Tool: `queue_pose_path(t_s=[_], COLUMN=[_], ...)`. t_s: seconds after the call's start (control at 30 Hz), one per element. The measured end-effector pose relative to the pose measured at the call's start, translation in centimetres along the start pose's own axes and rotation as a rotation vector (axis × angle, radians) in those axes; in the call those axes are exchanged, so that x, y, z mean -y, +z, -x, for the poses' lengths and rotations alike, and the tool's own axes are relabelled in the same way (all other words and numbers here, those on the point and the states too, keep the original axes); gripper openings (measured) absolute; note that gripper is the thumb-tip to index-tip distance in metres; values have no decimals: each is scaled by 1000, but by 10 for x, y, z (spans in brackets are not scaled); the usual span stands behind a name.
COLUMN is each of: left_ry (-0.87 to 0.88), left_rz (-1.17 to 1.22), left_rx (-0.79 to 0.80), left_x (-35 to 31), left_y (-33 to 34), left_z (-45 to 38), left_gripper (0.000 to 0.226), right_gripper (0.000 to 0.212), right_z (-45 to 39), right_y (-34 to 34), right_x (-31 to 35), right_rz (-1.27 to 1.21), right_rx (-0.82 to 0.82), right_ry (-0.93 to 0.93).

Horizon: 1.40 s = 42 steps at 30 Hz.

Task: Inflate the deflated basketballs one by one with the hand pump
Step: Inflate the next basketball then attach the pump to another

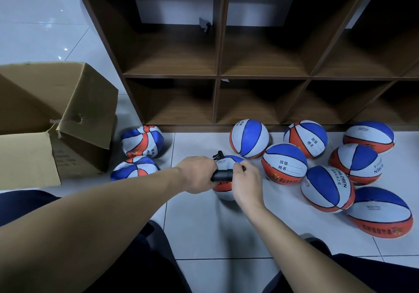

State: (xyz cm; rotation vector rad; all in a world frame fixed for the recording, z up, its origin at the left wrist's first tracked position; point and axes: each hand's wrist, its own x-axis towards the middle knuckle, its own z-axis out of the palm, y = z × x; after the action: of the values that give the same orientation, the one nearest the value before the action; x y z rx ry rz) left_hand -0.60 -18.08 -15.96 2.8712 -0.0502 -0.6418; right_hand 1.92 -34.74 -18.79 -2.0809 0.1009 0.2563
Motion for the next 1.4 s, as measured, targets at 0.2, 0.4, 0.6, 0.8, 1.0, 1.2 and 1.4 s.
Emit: queue_pose_path(t_s=[0.2, 0.4, 0.6, 0.8, 1.0, 1.2, 1.4], left_ry=[10, 2, -42, -25, -2, 39, 64], left_rz=[13, 15, -29, -55, -84, -112, -104], left_rx=[14, -16, -23, -27, -29, -7, -10], left_x=[0, 11, 38, 31, 15, 3, 9], left_y=[1, -3, -7, -8, -4, 1, -5], left_z=[-2, -2, -2, -2, 1, 0, -4], left_gripper=[27, 25, 20, 20, 20, 19, 25], right_gripper=[26, 26, 41, 32, 29, 27, 30], right_z=[-3, -17, -36, -18, -3, 15, 7], right_y=[-4, -26, -60, -36, -11, 2, -1], right_x=[-3, -3, -14, -4, -4, 3, 4], right_rz=[1, -13, -122, -107, -58, 6, -30], right_rx=[53, 43, -87, -145, -82, -31, 45], right_ry=[-3, -30, 99, 72, 73, 50, 65])
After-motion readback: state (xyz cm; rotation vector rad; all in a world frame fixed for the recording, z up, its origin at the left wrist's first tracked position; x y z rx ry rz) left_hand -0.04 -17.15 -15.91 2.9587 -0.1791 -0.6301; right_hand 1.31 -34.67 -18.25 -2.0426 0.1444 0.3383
